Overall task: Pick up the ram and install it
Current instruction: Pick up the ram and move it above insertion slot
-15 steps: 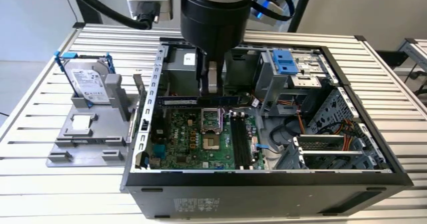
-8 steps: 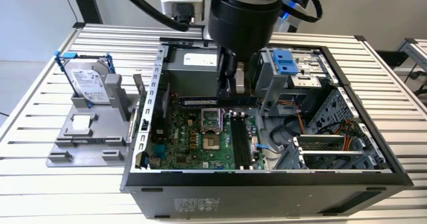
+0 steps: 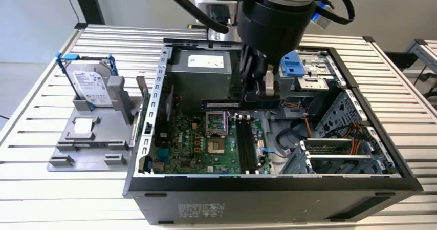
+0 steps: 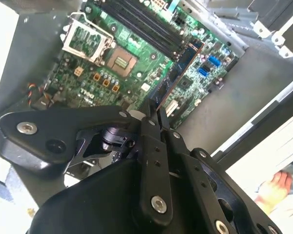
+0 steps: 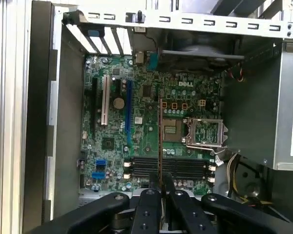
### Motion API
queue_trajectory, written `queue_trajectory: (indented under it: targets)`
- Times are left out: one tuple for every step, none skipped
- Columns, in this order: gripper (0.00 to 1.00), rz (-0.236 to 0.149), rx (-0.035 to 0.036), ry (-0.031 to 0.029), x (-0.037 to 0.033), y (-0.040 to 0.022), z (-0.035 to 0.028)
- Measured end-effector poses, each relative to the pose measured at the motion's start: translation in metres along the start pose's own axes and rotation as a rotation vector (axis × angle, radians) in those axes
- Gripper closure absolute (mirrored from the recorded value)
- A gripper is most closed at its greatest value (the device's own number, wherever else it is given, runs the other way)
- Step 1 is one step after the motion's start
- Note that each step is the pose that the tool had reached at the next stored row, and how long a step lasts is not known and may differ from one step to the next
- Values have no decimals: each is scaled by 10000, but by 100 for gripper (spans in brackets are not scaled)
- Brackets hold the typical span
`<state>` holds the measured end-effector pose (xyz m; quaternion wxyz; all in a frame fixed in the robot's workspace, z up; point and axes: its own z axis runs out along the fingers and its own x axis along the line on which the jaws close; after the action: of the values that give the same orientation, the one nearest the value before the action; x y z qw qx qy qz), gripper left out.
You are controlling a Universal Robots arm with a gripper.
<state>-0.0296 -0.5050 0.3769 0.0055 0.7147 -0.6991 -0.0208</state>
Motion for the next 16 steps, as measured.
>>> queue_trajectory:
  targets:
    - [100, 35, 1, -2, -1, -18, 0]
    - [100, 70, 2, -3, -1, -37, -1]
    - [100, 102, 3, -4, -2, -57, -2]
    - [100, 130, 3, -5, -4, -80, -3]
    - [100, 154, 4, -4, -6, -104, -3]
    - [100, 176, 4, -4, -9, -129, -4]
    - [100, 195, 4, -2, -11, -155, -5]
    - [100, 216, 5, -1, -15, -182, -6]
    - [100, 238, 6, -1, -18, -208, -7]
    - [100, 263, 6, 1, -21, -231, -7]
    - [100, 291, 7, 3, -24, -255, -8]
    - [100, 319, 7, 5, -27, -277, -9]
    - [100, 348, 7, 8, -30, -298, -10]
    - [100, 375, 8, 9, -33, -319, -11]
    - [100, 407, 9, 12, -37, -342, -11]
    - [100, 438, 10, 14, -40, -362, -12]
